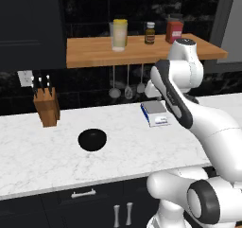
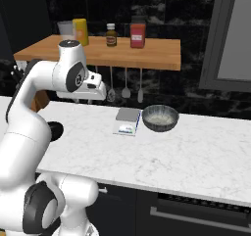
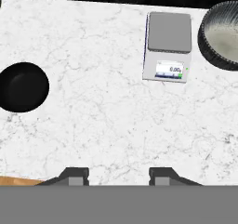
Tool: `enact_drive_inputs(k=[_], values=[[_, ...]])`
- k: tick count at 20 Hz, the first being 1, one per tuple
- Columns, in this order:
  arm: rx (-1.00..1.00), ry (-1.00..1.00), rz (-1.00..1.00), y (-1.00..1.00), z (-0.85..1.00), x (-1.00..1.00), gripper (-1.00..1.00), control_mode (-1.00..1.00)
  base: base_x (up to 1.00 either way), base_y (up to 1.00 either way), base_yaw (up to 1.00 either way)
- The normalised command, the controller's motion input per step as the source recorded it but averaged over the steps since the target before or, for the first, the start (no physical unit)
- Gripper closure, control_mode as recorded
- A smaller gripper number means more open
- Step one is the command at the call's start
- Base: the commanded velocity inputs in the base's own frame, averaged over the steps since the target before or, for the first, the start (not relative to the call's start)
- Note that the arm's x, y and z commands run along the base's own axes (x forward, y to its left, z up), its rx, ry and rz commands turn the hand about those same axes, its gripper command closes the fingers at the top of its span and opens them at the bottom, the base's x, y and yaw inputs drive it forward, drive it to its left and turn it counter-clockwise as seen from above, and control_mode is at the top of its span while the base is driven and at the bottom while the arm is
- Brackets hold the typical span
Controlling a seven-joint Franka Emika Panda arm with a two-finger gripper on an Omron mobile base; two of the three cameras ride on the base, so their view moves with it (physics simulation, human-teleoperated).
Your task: Pick up the bowls on the counter and stack them on top of one another in the open cabinet. Place the smaller bowl on top of the larger bowl.
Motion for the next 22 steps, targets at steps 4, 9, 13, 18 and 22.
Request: enact_drive_inputs(k=[4, 9, 13, 18, 22], values=[[0.00, 0.01, -0.01, 0.00, -0.11, -0.24, -1.00, -1.00, 0.00, 0.00, 0.00], [-0.16, 0.07, 0.00, 0.86, -0.67, -0.26, -1.00, -1.00, 0.00, 0.00, 0.00], [0.00, 0.01, 0.00, 0.98, -0.73, -0.05, -1.00, -1.00, 0.00, 0.00, 0.00], [0.06, 0.01, -0.01, 0.91, -0.53, 0.11, -1.00, -1.00, 0.00, 0.00, 0.00], [0.05, 0.08, -0.04, 0.55, -0.38, 0.46, -1.00, -1.00, 0.00, 0.00, 0.00]])
